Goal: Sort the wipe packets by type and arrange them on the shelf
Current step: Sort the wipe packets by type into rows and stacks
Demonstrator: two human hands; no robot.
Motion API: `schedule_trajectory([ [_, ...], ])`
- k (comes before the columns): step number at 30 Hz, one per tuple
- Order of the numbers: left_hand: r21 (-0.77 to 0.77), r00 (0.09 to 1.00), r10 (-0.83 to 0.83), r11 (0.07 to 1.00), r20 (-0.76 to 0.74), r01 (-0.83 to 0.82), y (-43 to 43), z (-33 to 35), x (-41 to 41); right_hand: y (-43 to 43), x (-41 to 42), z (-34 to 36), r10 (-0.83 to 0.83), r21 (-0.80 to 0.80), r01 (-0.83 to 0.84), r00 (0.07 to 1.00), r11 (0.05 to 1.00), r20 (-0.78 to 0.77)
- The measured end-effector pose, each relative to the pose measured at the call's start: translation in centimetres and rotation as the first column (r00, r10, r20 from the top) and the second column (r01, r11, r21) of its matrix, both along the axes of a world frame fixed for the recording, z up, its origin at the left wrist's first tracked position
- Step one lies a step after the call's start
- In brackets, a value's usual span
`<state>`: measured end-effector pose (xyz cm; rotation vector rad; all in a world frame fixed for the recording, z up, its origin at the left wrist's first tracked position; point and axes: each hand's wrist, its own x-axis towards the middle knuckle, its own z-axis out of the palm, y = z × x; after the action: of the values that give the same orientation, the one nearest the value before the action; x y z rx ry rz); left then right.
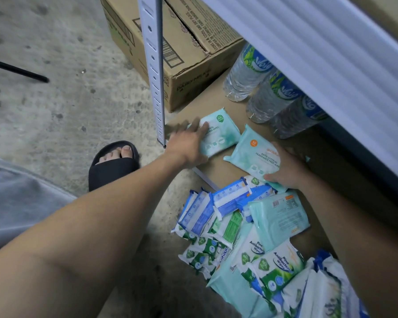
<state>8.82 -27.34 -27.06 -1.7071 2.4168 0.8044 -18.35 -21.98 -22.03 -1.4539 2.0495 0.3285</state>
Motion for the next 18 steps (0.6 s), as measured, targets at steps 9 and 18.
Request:
schedule_trajectory([
  [9, 0.076, 0.946, -0.27, 0.962, 0.178, 0.261, -2.5, 1.8, -0.8, 3.5, -2.6, -1.9, -0.194, 0.034, 0.193, 0.98, 0.981, 0.043],
  [18, -0.076, 0.983, -0.175, 0.981, 0.058, 0.179, -0.9, 0.0, 0.1, 4.0, -2.5, -2.0, -0.151, 0.039, 0.152, 0.988, 0.988, -0.028],
])
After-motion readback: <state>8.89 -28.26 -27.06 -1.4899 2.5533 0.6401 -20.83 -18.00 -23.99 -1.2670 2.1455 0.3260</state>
